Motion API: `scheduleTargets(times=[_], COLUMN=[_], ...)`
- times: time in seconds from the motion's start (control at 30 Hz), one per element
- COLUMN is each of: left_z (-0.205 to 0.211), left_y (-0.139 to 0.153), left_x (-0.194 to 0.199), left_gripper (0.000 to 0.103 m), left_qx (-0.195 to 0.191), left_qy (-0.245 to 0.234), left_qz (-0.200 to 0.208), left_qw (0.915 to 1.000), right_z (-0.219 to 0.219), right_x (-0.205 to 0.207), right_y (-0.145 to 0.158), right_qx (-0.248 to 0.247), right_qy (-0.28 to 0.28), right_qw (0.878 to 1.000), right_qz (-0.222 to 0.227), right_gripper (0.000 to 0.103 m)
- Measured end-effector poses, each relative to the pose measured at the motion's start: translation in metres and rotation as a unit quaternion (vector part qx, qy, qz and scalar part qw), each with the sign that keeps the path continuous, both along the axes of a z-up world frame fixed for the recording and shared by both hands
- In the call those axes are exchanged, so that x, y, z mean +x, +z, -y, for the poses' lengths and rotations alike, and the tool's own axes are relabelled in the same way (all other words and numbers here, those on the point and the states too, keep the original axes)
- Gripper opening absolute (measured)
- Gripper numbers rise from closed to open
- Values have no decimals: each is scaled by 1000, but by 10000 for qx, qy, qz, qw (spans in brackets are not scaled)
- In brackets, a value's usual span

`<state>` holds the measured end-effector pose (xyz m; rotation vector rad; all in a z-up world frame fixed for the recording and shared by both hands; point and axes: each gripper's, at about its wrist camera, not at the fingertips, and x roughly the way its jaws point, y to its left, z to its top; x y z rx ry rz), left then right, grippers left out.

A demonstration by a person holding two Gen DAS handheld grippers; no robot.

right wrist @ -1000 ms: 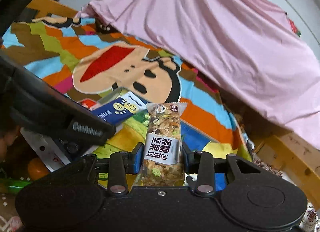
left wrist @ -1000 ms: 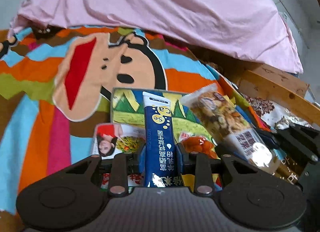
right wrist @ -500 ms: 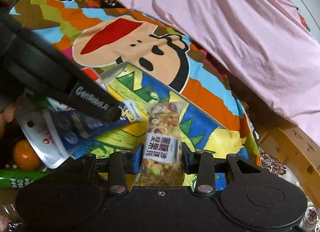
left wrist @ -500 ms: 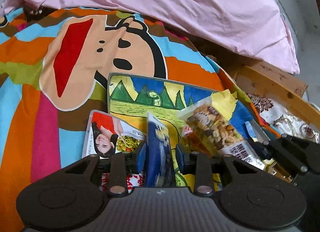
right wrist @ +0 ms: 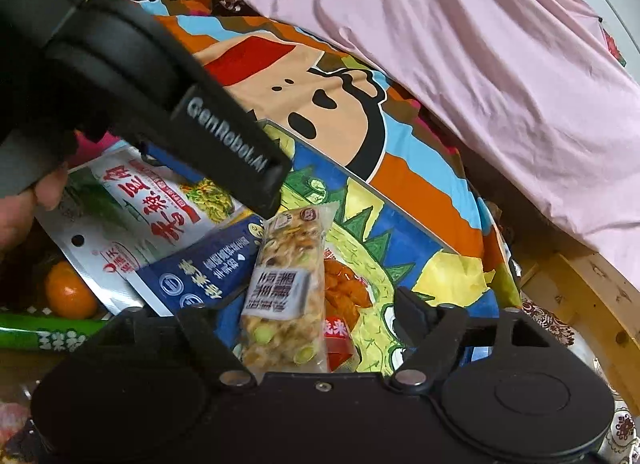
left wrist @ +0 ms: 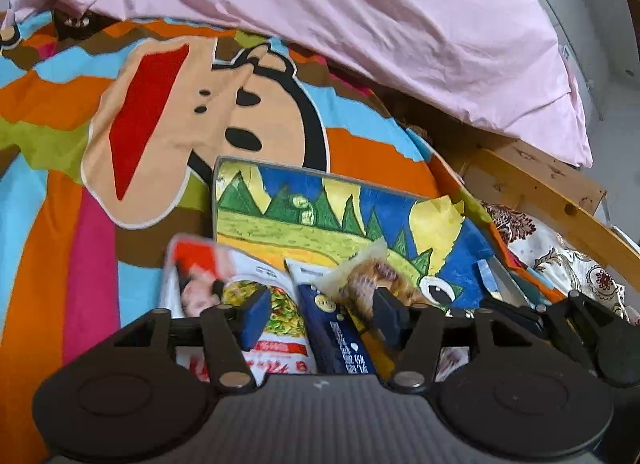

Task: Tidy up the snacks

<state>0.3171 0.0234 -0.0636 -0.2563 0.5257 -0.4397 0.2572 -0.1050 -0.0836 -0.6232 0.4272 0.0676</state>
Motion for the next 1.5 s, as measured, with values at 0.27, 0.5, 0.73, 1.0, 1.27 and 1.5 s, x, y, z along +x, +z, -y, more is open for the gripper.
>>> scheduleTargets(times=[0.27,0.5,0.73,1.0,1.27,1.5], left_z=[0,-4,3,20,28,28], left_y=[22,45,83,123,134,129], left_x=[-21,-42,-78,-140,-210,-267], left_gripper=[80,94,102,102,102,102], left_qx=[9,186,354,739,748,853], left_qy=[162,408,544,592,790,1005], left_qz=[233,281,481,845,858,914], left_qw=[9996,9986,9967,9919,9904,9871], right_z=[10,31,56,93,117,127], right_x=[-9,-36,-82,-145,-221,-278], right_y=[36,62,96,129,144,145], right_qx=[667,1009,1326,1976,2571,2852], right_qy=[-123,-318,-406,-508,-503,-520], right_qw=[9977,9939,9878,9731,9558,9485], right_qz=[54,320,703,1075,1332,1274], right_gripper=[90,99,102,102,102,102])
